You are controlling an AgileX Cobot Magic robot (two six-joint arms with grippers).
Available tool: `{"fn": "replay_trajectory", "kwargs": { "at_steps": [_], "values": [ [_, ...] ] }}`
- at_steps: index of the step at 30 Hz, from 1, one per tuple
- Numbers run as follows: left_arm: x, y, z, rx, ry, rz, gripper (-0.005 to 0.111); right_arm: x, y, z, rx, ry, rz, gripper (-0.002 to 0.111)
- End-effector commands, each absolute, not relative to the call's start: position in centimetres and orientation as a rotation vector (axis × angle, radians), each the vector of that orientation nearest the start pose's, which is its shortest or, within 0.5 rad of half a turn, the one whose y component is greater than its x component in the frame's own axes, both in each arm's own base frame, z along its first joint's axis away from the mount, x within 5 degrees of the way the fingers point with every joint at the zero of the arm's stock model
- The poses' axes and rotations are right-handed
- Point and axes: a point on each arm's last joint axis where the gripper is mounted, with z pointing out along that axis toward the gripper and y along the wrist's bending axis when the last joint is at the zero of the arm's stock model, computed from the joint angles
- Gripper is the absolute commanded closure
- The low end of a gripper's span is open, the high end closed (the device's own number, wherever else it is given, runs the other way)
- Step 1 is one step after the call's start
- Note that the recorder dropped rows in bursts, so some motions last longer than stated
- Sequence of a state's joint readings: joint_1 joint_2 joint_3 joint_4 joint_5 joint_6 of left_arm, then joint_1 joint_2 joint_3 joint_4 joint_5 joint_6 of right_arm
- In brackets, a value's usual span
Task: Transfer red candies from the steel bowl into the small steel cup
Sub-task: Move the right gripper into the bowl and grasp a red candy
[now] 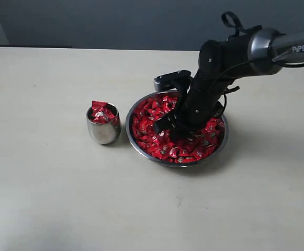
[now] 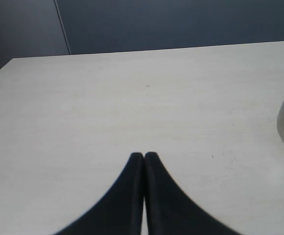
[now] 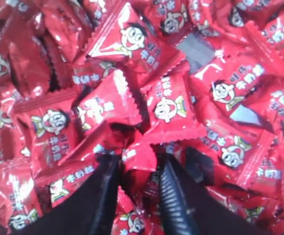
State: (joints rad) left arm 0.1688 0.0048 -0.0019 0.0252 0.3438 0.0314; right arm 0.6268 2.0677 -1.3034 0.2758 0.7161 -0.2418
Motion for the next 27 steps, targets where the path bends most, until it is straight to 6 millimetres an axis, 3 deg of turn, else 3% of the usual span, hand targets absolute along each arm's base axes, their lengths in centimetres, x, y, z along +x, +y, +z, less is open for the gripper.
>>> {"fn": "replay_trajectory", "kwargs": {
  "at_steps": [1,3,14,27],
  "values": [
    [5.3,1.0,18.3,-0.111,1.817,0.168,0.106,31.1,24.4,12.0,-1.010,2.822,0.298,0.097],
    [5.3,1.0,18.3,-0.111,1.817,0.168,0.106,31.1,24.3,12.1,-1.010,2.817,0.298,0.109],
    [5.3,1.0,18.3,-0.111,1.817,0.168,0.106,31.3,23.7,15.8,-0.994,2.723,0.225,0.109],
    [5.3,1.0,18.3,-0.111,1.817,0.168,0.106,31.4,23.8,20.6,-0.908,2.550,0.295,0.109]
  ]
}}
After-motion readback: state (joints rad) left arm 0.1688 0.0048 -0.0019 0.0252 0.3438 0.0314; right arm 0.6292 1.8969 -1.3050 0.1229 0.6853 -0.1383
